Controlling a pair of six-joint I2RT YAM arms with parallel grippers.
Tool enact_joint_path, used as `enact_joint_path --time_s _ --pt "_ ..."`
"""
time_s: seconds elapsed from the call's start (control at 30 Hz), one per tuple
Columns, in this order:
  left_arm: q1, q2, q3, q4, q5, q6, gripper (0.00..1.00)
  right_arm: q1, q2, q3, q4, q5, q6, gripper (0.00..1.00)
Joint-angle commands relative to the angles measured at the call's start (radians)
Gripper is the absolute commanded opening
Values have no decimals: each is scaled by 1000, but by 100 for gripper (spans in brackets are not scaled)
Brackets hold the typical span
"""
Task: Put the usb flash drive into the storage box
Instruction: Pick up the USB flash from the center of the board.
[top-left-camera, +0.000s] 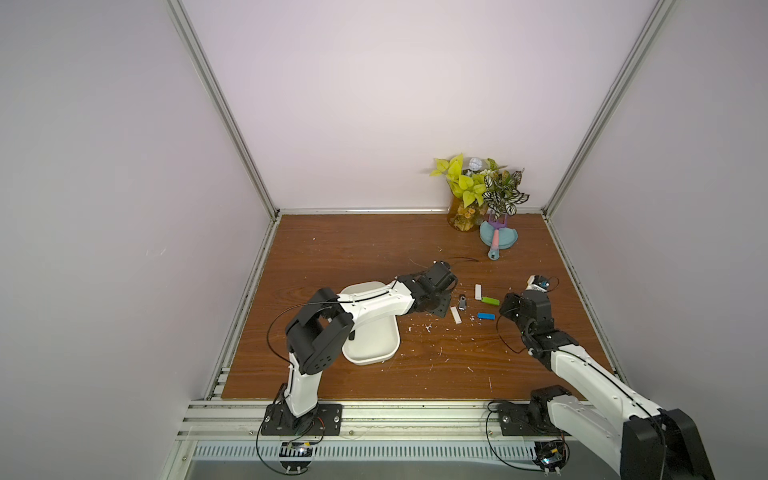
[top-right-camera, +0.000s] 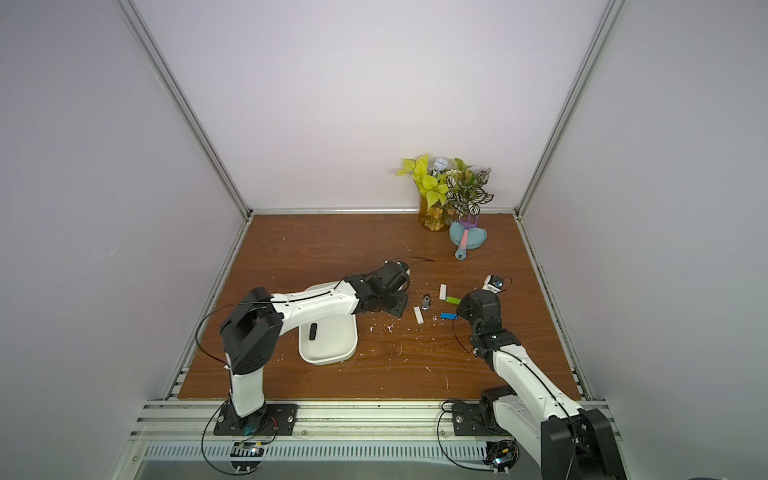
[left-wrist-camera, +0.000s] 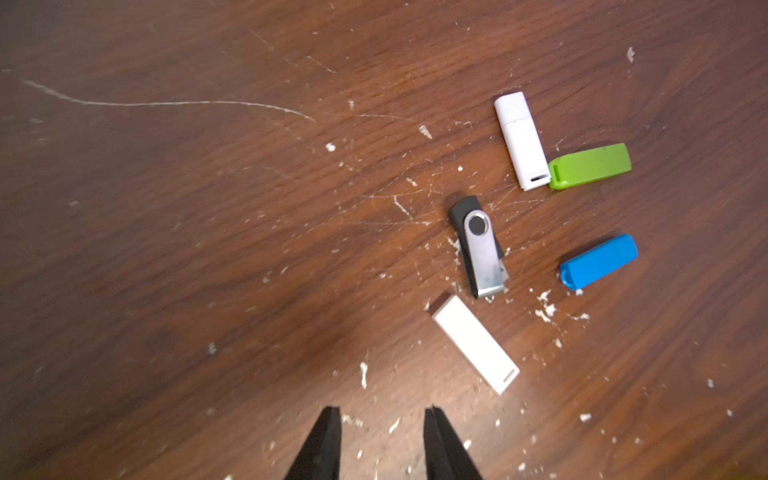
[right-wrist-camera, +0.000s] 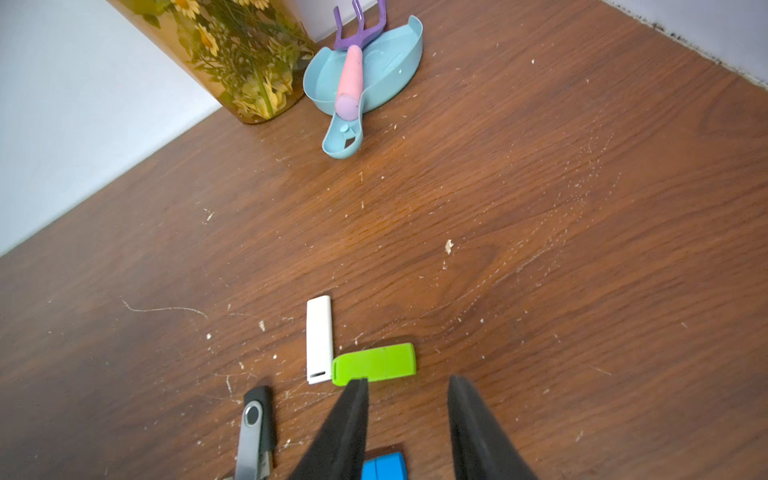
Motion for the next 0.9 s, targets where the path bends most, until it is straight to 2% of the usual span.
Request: enact_joint_path --time_s 0.0,0.17,0.37,0.87 --pt "10 87 109 -51 49 46 32 -1 -8 -4 60 -11 19 38" --pt "13 189 212 -72 59 61 32 -3 5 0 65 -24 20 38" --pt "9 269 273 -74 103 63 32 -2 6 -3 76 -40 28 38" --pt "-70 310 301 -74 114 77 31 -2 0 -13 88 -39 27 38"
